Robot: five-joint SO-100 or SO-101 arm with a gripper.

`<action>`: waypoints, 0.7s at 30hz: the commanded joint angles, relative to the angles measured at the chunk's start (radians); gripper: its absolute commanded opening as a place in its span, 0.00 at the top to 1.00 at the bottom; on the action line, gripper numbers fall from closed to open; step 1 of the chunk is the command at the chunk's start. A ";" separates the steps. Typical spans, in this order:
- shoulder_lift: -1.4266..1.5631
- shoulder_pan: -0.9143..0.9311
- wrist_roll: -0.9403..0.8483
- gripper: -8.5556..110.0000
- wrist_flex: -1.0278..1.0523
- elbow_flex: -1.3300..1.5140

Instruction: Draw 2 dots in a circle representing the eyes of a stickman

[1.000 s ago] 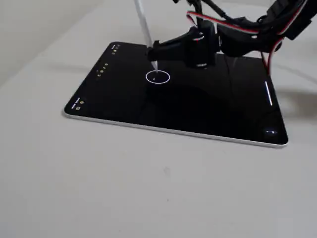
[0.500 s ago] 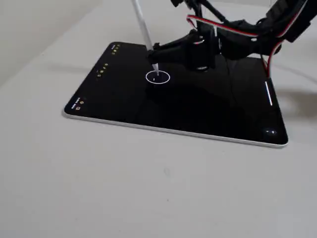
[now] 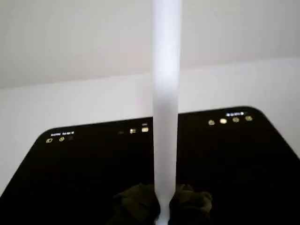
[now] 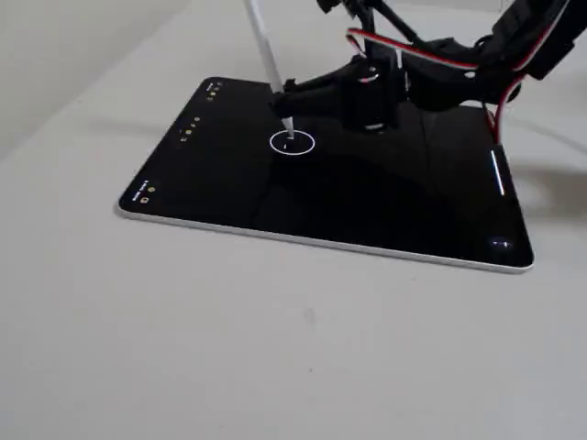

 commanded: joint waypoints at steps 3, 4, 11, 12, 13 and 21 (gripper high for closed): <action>0.008 0.005 -0.002 0.93 -0.015 -0.025; 0.015 0.003 0.002 0.93 -0.012 -0.018; 0.038 0.012 0.012 0.93 0.020 -0.015; 0.043 0.014 0.012 0.93 0.020 -0.015; 0.048 0.014 0.014 0.93 0.020 -0.015; 0.037 0.029 0.017 0.93 0.032 -0.043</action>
